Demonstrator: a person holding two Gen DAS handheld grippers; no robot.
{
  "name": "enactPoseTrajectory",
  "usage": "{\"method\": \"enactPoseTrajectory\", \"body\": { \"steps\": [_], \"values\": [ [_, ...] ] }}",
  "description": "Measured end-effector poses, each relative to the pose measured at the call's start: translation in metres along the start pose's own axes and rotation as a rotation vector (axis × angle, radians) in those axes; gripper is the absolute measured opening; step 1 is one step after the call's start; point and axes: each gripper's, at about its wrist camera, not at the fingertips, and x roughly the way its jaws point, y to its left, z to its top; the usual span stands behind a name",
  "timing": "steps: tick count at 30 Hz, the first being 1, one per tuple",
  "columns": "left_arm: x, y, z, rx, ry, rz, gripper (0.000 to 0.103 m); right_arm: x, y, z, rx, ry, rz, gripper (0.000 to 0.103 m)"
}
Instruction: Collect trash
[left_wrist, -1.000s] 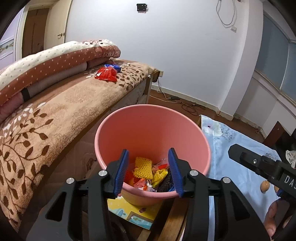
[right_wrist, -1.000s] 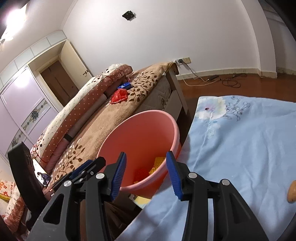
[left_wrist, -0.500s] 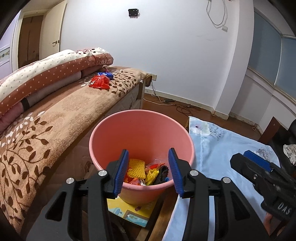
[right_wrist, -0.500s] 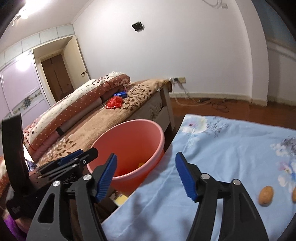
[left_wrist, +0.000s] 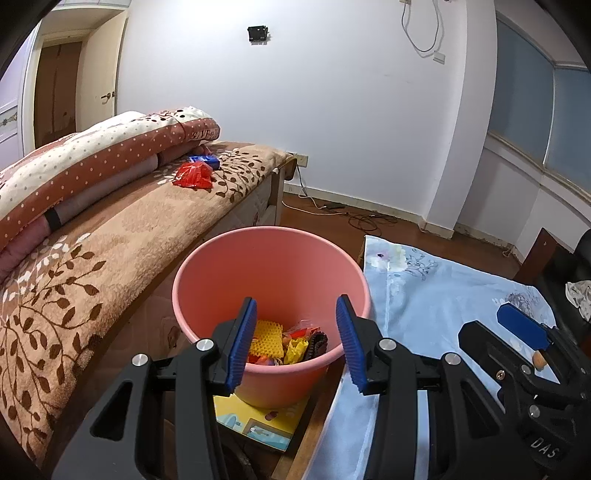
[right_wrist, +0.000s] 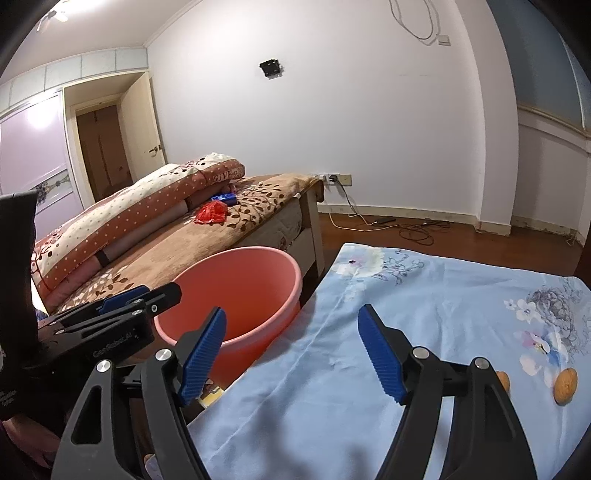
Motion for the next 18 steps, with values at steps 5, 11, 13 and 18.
{"method": "enactPoseTrajectory", "body": {
  "steps": [5, 11, 13, 18],
  "values": [
    [-0.004, -0.008, -0.001, 0.016, -0.004, -0.004, 0.045, -0.008, -0.006, -0.001, 0.012, -0.022, -0.029, 0.073],
    [-0.006, -0.015, -0.002, 0.023, -0.007, -0.015, 0.045, -0.017, -0.005, -0.005, -0.018, -0.052, -0.084, 0.073],
    [-0.006, -0.017, -0.002, 0.026, -0.008, -0.014, 0.045, -0.02, -0.005, -0.006, -0.021, -0.061, -0.095, 0.073],
    [-0.004, -0.02, -0.003, 0.023, 0.005, -0.017, 0.045, -0.024, -0.007, -0.008, -0.011, -0.08, -0.153, 0.073]
  ]
}}
